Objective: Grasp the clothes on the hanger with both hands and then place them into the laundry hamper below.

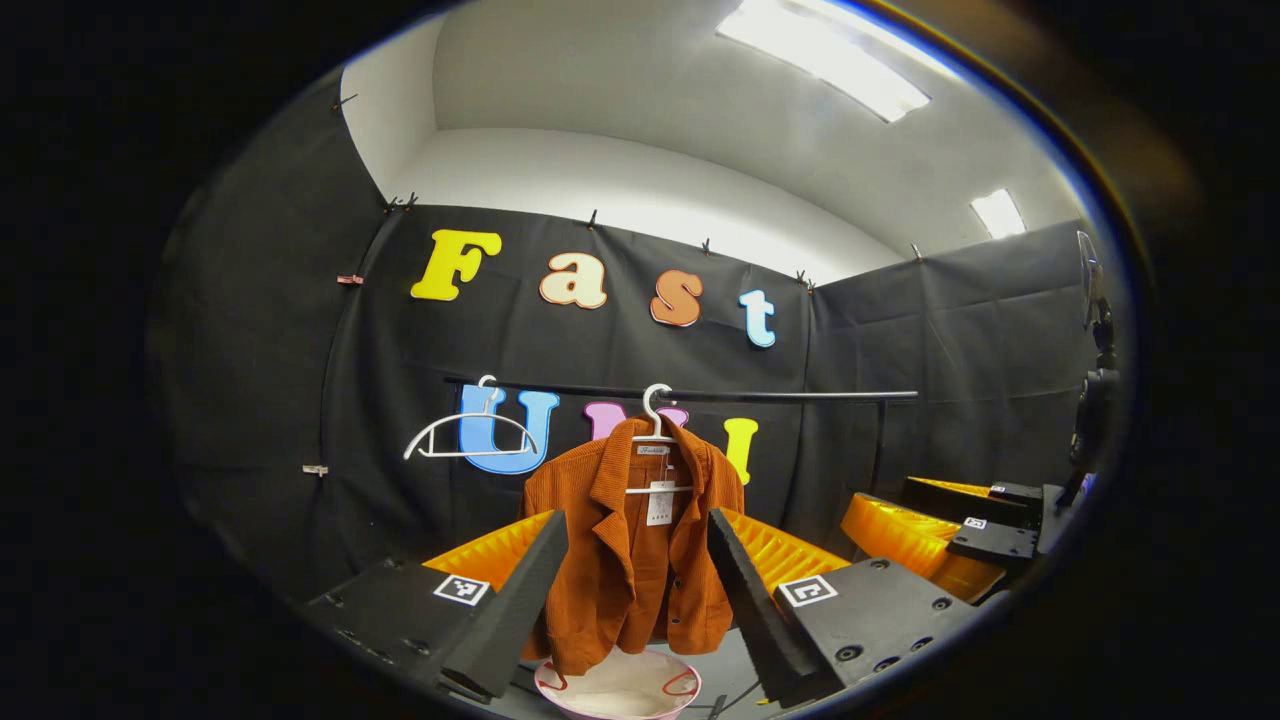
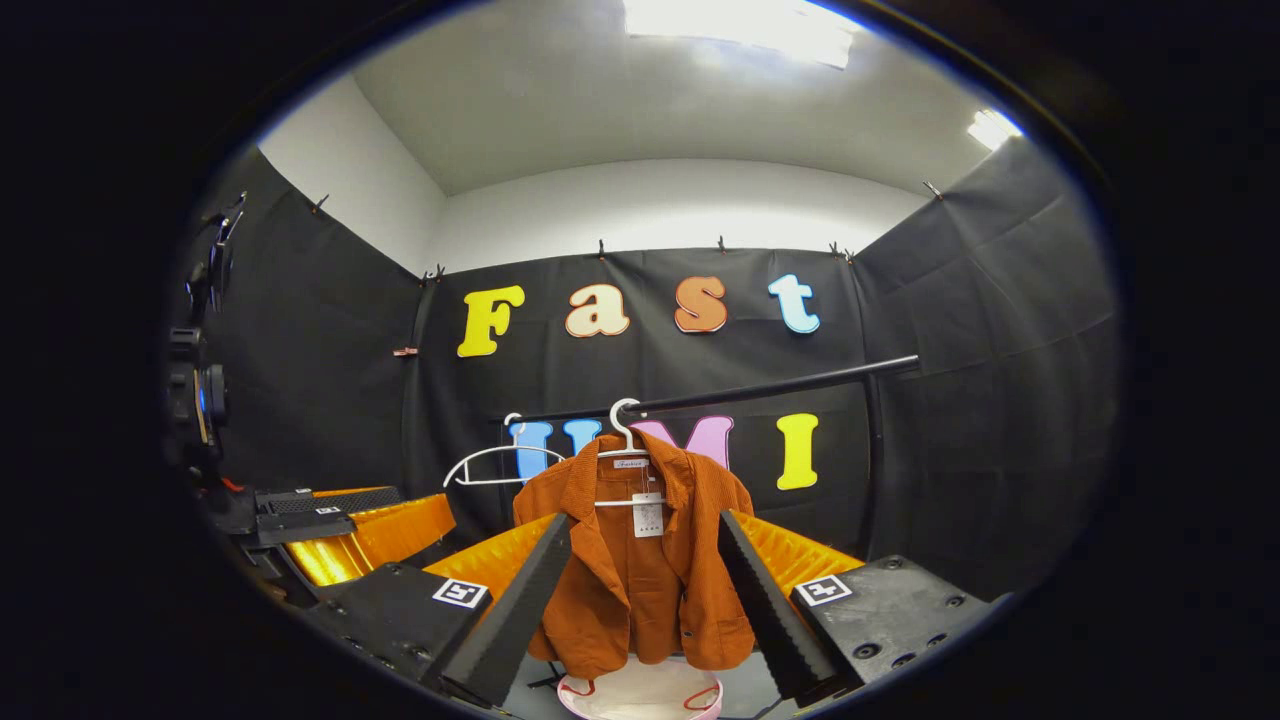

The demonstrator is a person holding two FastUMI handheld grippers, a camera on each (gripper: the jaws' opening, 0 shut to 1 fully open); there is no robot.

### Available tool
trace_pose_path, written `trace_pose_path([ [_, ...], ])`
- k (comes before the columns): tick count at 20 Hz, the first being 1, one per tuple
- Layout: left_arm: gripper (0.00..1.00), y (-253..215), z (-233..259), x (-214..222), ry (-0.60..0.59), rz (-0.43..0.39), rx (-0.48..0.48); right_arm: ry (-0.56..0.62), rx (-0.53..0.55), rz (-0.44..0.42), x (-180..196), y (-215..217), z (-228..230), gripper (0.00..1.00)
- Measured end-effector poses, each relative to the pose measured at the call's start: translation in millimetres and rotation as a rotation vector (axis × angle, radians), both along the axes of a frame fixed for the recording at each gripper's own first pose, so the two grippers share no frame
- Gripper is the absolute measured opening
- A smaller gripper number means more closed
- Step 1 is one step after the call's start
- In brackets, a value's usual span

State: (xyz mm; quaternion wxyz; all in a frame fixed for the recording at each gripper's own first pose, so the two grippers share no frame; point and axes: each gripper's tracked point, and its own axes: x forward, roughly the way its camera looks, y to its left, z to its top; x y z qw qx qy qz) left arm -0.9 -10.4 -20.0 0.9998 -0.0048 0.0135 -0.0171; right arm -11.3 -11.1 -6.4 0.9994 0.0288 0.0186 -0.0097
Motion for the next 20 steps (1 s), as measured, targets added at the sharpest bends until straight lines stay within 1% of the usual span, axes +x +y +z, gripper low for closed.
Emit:
trace_pose_path([
  [4, 0.89, 7.2, -1.2, -1.3, 0.004, -0.021, -0.008, 0.0, -0.001, -0.017, 0.2, 6.3, -2.5, 0.95],
  [5, 0.89, 9.6, -2.4, -0.7, 0.007, -0.026, -0.006, 0.001, -0.003, -0.025, 0.4, 7.5, -3.7, 0.96],
  [10, 0.89, 20.2, -6.4, -1.6, 0.015, -0.056, -0.007, 0.021, 0.005, -0.061, 1.7, 15.5, -17.7, 0.95],
  [13, 0.89, 20.9, -14.7, 7.2, 0.028, -0.062, -0.024, 0.034, -0.009, -0.082, 6.8, 10.5, -25.9, 0.96],
  [17, 0.89, 16.0, -29.2, 32.6, 0.048, -0.062, -0.036, 0.036, -0.017, -0.096, 34.4, -1.8, -41.5, 0.96],
  [20, 0.89, 16.2, -41.6, 60.8, 0.063, -0.044, -0.026, 0.039, 0.005, -0.064, 72.3, -6.8, -60.7, 0.95],
])
